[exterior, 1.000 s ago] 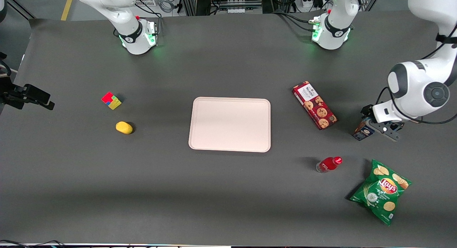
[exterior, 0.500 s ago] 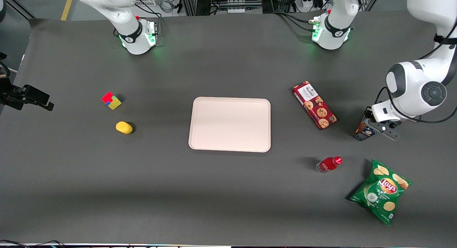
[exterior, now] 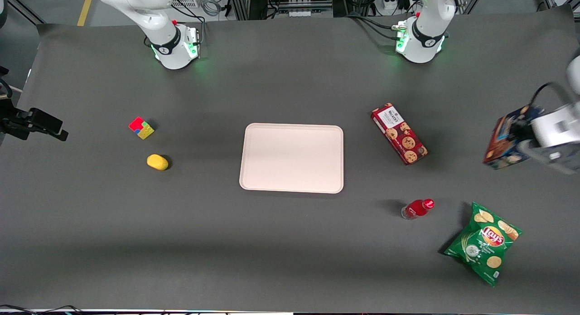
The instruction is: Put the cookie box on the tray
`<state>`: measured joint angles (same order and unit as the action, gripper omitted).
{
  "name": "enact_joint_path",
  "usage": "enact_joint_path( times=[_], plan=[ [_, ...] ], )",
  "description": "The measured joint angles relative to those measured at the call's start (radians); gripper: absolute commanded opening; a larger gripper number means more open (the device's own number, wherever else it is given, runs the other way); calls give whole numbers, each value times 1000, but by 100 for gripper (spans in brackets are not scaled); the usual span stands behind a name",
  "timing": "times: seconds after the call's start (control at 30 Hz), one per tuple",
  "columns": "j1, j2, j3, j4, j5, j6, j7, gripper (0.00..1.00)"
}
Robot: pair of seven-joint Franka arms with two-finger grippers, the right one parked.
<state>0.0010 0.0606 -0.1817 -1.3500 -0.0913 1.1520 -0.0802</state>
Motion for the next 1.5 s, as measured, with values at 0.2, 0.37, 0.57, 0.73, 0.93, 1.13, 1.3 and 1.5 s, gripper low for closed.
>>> enact_joint_path(
  times=[0.2,0.37,0.57,0.73,0.93,1.13,1.3,1.5],
  plan=[
    [-6,9,-180,-9,-31,57,-268,0],
    [-11,48,-306,-76,-31,217,-422,0],
    [-27,110,-373,-217,-31,471,-496,0],
    [-35,160,-378,-303,-32,630,-512,2],
    [-42,240,-379,-393,-32,816,-514,3],
    [-64,306,-385,-491,-27,1026,-514,5],
    [-82,356,-387,-535,38,1135,-534,5],
    [-86,435,-387,-553,192,1240,-626,8]
  ],
)
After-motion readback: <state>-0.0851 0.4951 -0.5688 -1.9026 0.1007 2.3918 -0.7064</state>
